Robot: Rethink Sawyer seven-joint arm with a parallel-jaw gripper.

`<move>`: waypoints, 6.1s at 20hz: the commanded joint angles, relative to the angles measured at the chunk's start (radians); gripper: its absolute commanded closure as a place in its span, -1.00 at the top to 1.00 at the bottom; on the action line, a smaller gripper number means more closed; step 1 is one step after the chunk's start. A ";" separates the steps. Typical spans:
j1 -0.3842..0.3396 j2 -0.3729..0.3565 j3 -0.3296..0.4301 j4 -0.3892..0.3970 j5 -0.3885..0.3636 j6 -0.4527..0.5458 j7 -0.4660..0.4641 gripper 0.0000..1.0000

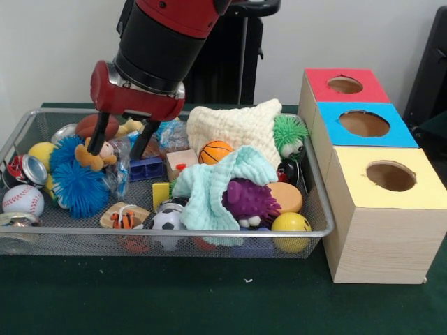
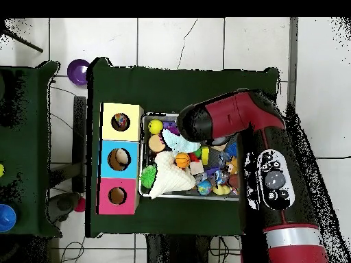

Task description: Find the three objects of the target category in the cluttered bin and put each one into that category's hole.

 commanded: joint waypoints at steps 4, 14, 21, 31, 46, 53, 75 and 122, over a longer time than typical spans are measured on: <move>-0.037 0.071 0.009 -0.043 -0.084 0.044 -0.349 1.00; -0.080 0.124 0.020 -0.128 -0.123 0.047 -0.504 1.00; -0.110 0.181 0.027 -0.147 -0.091 0.023 -0.484 1.00; -0.121 0.207 -0.019 -0.107 0.005 0.166 -0.402 1.00; -0.108 0.131 -0.049 -0.047 0.106 0.539 -0.386 1.00; -0.129 0.161 -0.034 -0.046 0.014 0.379 -0.366 1.00; -0.122 0.252 -0.124 -0.003 0.035 0.091 -0.209 1.00; -0.154 -0.157 -0.231 0.470 0.150 -0.054 -0.192 1.00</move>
